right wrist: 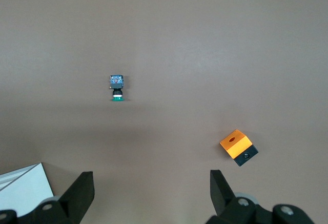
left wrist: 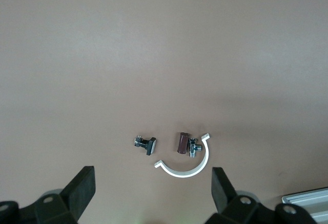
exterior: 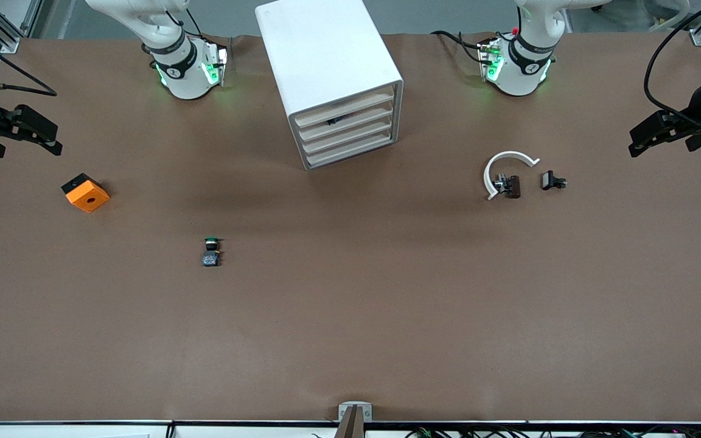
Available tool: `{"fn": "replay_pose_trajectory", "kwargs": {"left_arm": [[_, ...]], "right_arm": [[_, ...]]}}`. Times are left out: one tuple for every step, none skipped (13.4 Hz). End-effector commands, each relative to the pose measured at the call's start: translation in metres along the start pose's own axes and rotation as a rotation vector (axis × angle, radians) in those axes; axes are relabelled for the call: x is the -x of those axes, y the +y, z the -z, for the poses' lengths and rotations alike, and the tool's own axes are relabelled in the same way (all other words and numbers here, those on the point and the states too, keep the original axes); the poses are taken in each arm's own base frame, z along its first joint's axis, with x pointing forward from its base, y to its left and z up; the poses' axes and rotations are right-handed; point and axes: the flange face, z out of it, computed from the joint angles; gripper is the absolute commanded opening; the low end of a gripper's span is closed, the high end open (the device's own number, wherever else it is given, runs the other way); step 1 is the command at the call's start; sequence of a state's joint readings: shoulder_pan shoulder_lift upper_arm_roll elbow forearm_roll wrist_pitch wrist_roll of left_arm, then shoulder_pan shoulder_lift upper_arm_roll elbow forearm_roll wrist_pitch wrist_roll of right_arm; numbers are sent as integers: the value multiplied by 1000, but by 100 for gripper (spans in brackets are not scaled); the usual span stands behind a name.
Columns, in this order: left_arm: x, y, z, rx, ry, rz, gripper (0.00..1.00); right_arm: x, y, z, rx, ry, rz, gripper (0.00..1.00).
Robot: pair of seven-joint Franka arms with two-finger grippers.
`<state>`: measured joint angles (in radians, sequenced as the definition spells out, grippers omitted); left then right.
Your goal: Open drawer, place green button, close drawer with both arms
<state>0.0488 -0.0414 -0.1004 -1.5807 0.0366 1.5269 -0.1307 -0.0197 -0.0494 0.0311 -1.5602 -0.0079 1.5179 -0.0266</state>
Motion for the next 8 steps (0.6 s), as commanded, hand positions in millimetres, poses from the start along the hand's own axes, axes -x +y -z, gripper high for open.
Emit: {"fn": "replay_pose_trajectory", "kwargs": {"left_arm": [[2,-2,6,10,-6,-19,100],[2,-2,5,10,-7,-18,100],[2,-1,4,12,-17,-18,100],[1,-1,3,11,-18,-20,100],[1,3,2,10,-19,-27,100],[0,5,0,9,-24,-32,100],[-2,7,-5,11,-33,-37,100],[-2,8,-6,11,-35,-39,100]], "right_arm": [[3,-3,7,-3,13,4,100],[3,-3,7,-3,13,4,100],[3,-3,7,-3,13,4,100],[3,-3,7,-3,13,4,100],[3,-2,7,-1,14,3,100],[3,-3,6,-3,13,4,100],[2,-7,6,-3,12,11,100],[1,-18,5,3,16,31,100]]}}
